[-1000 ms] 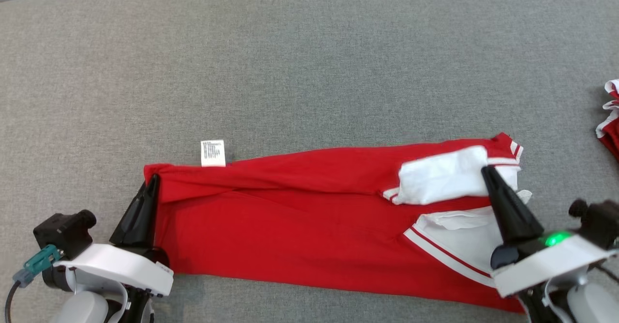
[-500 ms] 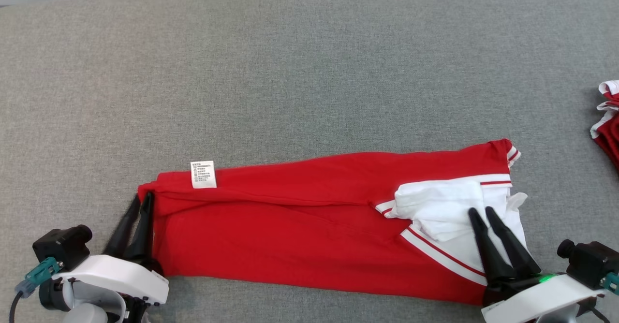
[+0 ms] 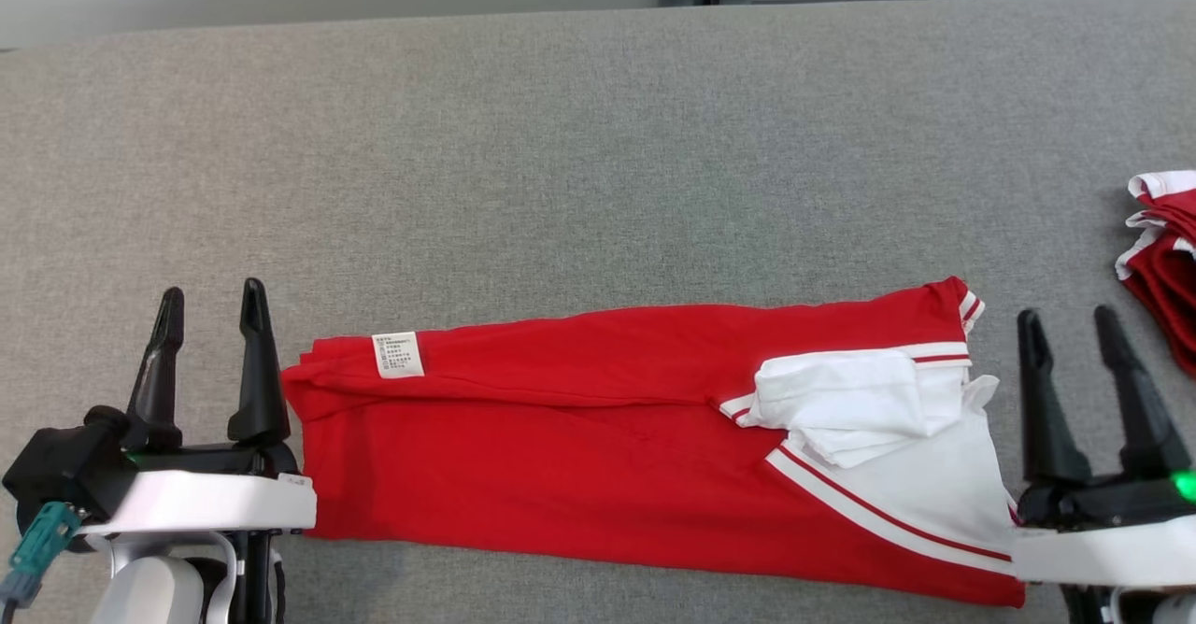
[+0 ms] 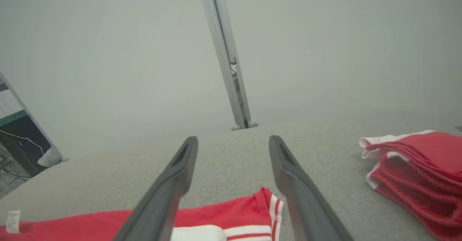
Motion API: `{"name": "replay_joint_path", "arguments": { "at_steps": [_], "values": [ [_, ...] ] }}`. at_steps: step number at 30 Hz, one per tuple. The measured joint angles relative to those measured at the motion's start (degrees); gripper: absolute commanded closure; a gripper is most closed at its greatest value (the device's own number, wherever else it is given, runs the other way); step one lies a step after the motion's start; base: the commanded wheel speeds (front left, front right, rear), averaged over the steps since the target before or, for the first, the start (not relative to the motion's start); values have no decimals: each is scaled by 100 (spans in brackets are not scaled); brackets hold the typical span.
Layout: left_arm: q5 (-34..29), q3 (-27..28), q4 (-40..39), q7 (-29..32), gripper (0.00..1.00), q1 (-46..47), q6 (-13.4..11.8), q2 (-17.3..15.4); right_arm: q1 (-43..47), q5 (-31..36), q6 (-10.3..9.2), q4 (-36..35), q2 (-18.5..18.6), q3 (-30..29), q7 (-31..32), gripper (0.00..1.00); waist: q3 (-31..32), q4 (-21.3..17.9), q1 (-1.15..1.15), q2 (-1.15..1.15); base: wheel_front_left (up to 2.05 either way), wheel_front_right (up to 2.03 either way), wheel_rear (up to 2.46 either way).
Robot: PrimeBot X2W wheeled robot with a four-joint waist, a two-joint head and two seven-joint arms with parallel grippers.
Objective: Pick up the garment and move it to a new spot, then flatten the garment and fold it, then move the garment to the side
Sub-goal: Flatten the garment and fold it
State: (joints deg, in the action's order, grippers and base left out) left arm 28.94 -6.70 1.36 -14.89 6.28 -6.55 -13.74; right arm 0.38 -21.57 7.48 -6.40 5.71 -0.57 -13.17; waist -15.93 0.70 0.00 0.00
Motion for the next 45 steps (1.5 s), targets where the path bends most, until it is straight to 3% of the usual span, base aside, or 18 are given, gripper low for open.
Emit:
{"name": "replay_joint_path", "arguments": {
  "at_steps": [7, 15, 37, 45],
  "values": [
    [-724, 344, -286, 0, 0, -180, 355, 265, -96, 457, 0, -55, -118, -299, 86, 0, 220, 15, 0, 0, 0, 0, 0],
    [-1065, 466, -257, 0, 0, -639, 499, 348, 86, 595, 0, 220, -155, -381, 263, 0, 430, 24, 0, 0, 0, 0, 0],
    [-1183, 422, -107, 0, 0, -697, 624, 355, 116, 535, 0, 444, -165, -434, 316, 0, 505, 165, 0, 0, 0, 0, 0],
    [-1218, 327, -120, 0, 0, -541, 660, 405, -111, 356, 0, 1288, 10, -612, 380, 0, 385, 306, 0, 0, 0, 0, 0]
  ]
}}
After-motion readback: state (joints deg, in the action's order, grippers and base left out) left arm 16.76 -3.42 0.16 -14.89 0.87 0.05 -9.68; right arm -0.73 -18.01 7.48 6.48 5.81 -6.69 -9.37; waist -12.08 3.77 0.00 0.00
